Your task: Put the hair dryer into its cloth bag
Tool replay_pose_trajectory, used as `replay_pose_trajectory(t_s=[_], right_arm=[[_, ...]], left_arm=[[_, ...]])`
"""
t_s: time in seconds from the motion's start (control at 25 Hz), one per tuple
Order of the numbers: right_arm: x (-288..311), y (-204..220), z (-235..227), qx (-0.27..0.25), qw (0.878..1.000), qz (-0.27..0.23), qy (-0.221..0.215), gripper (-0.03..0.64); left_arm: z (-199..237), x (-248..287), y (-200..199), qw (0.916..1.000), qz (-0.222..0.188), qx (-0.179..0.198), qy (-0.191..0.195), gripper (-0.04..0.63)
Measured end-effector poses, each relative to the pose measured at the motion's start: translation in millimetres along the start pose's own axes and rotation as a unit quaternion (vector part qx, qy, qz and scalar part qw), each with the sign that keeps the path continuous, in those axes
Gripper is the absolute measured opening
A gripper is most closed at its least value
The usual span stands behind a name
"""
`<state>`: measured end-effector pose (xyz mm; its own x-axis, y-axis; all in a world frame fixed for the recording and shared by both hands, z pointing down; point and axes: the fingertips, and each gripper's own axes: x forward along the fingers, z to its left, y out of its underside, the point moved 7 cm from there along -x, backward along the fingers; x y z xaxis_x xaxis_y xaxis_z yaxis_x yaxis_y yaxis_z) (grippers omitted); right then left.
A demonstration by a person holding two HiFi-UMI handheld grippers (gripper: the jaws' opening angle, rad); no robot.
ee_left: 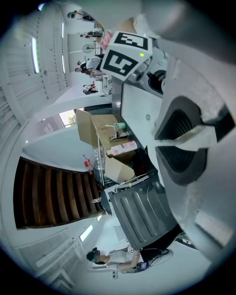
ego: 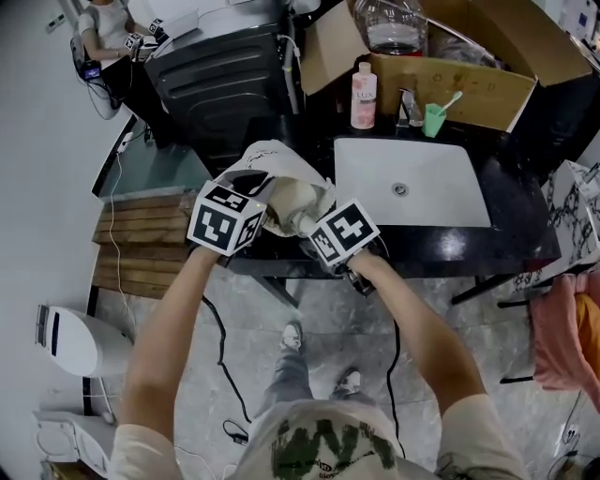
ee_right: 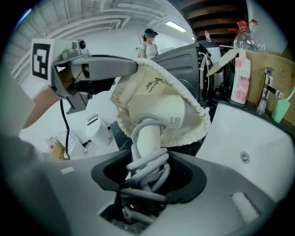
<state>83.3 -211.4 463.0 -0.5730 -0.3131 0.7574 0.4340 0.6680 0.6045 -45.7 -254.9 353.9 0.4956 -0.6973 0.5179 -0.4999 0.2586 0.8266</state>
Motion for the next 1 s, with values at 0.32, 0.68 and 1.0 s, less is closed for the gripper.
replay_pose_trajectory(t_s=[0.32, 0.68, 1.0], right_arm=[[13.9, -28.3, -6.3, 0.005, 1.000, -0.003, -0.005, 0.235], [31.7, -55.6, -10.7, 0.011, 1.000, -0.013, -0.014, 0.236], [49.6, -70.2, -15.2, 0.037, 0.999, -0.025, -0.017, 0.236]], left_arm=[[9.4, -4.7, 3.8, 0.9987, -0.021, -0.041, 0.021, 0.051], [11.3, -9.4, 8.9, 0.9955, -0.043, -0.075, 0.039, 0.051], [12.7, -13.8, 13.2, 0.9943, -0.055, -0.080, 0.043, 0.049]])
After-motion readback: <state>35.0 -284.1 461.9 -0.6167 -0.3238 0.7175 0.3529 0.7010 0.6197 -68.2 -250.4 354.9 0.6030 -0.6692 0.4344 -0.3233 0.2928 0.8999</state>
